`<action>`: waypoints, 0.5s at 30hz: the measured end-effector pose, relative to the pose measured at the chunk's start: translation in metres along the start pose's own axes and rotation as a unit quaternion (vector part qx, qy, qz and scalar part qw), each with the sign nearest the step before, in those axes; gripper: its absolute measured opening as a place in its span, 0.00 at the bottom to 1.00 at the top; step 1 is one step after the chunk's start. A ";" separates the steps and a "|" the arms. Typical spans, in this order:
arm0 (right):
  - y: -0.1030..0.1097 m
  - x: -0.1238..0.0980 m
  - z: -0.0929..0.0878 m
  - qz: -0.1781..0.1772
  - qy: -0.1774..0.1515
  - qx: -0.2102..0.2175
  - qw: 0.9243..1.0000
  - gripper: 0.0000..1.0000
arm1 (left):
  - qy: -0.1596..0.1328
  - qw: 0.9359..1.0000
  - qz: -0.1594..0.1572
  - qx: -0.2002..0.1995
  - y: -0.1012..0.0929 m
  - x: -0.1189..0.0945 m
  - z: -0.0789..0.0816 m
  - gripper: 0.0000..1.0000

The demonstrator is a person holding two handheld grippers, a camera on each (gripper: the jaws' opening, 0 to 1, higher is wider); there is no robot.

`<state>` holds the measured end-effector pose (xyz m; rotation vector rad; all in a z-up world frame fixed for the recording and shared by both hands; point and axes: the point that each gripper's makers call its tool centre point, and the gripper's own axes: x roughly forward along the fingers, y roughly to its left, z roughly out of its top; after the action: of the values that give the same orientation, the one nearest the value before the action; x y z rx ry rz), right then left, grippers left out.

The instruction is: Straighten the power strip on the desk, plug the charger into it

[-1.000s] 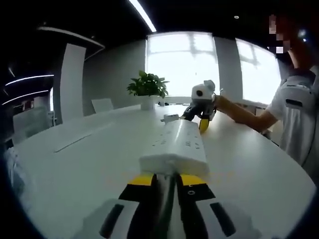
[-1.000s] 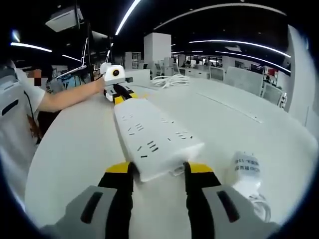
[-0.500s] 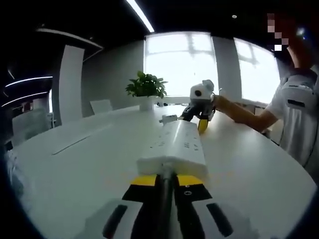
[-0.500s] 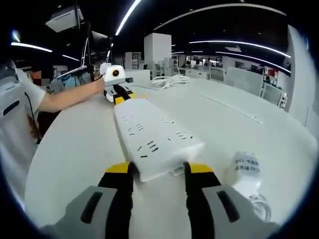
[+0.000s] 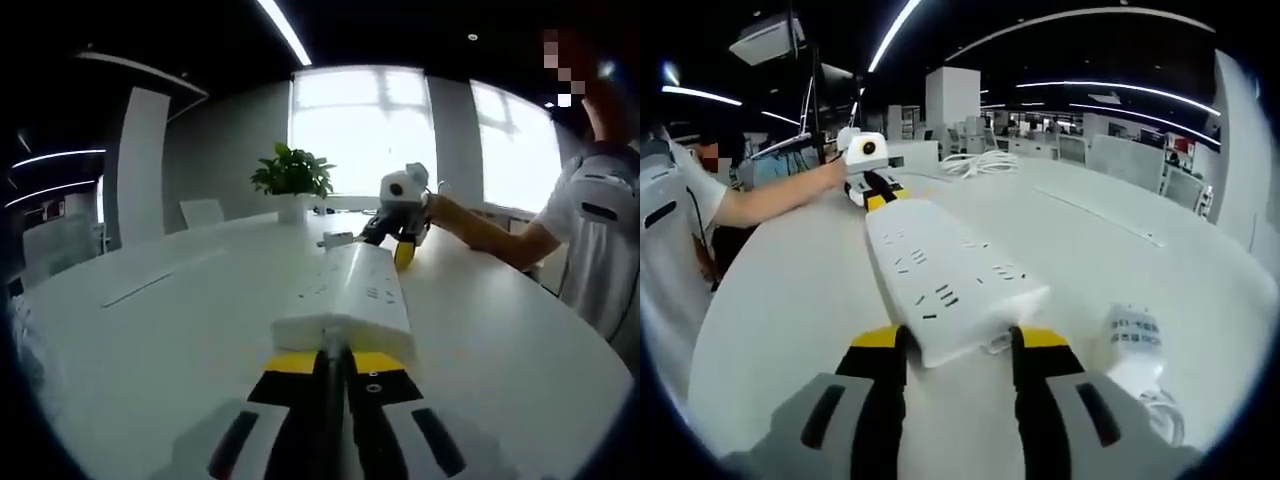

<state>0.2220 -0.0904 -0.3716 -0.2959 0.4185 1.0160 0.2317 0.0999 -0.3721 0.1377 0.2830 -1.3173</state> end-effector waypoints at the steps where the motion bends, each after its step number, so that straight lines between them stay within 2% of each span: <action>1: 0.000 0.000 0.000 -0.001 0.000 0.001 1.000 0.42 | 0.000 1.000 0.000 0.000 0.000 0.000 0.000 0.13; 6: 0.001 -0.003 -0.002 -0.012 -0.012 0.007 1.000 0.42 | 0.000 1.000 0.001 0.000 0.000 0.000 0.000 0.13; 15: 0.006 -0.016 -0.009 -0.057 -0.038 0.027 0.997 0.42 | 0.000 1.000 0.001 0.001 -0.001 0.000 0.000 0.13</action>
<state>0.2076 -0.1035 -0.3723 -0.2292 0.3569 0.9000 0.2309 0.0999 -0.3720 0.1383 0.2815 -1.3158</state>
